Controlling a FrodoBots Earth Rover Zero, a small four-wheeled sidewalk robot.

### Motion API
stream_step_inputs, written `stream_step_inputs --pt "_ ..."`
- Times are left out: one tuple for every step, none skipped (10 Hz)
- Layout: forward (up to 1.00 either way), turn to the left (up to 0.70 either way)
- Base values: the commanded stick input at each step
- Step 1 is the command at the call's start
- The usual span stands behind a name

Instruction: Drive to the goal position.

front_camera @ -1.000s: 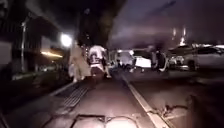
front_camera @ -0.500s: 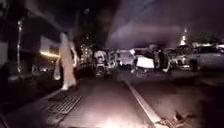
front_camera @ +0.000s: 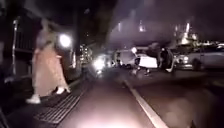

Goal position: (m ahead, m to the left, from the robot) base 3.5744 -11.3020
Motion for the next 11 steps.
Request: stream_step_inputs --pt "0.45 0.0" --pt "0.45 0.0" --pt "0.45 0.0" --pt "0.45 0.0" --pt "0.45 0.0" --pt "0.45 0.0" --pt "0.45 0.0" --pt "0.45 0.0" --pt "0.45 0.0" --pt "0.45 0.0" --pt "0.45 0.0"
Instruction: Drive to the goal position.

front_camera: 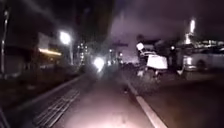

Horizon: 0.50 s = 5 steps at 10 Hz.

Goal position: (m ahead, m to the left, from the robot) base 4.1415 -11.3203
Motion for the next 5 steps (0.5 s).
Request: stream_step_inputs --pt "0.45 0.0" --pt "0.45 0.0" --pt "0.45 0.0" --pt "0.45 0.0" --pt "0.45 0.0"
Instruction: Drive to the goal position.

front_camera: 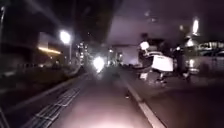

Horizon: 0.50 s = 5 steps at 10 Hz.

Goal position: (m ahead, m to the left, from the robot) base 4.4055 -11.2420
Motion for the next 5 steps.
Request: stream_step_inputs --pt "0.45 0.0" --pt "0.45 0.0" --pt "0.45 0.0" --pt "0.45 0.0" --pt "0.45 0.0"
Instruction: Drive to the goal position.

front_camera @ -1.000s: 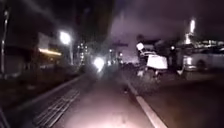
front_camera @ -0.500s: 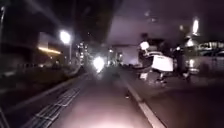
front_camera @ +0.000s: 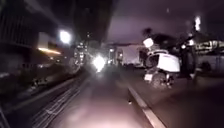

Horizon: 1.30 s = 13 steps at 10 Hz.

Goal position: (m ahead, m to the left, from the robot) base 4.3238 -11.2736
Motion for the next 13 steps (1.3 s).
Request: stream_step_inputs --pt "0.45 0.0" --pt "0.45 0.0" --pt "0.45 0.0" --pt "0.45 0.0" --pt "0.45 0.0" --pt "0.45 0.0" --pt "0.45 0.0" --pt "0.45 0.0" --pt "0.45 0.0" --pt "0.45 0.0" --pt "0.45 0.0" --pt "0.45 0.0" --pt "0.45 0.0"
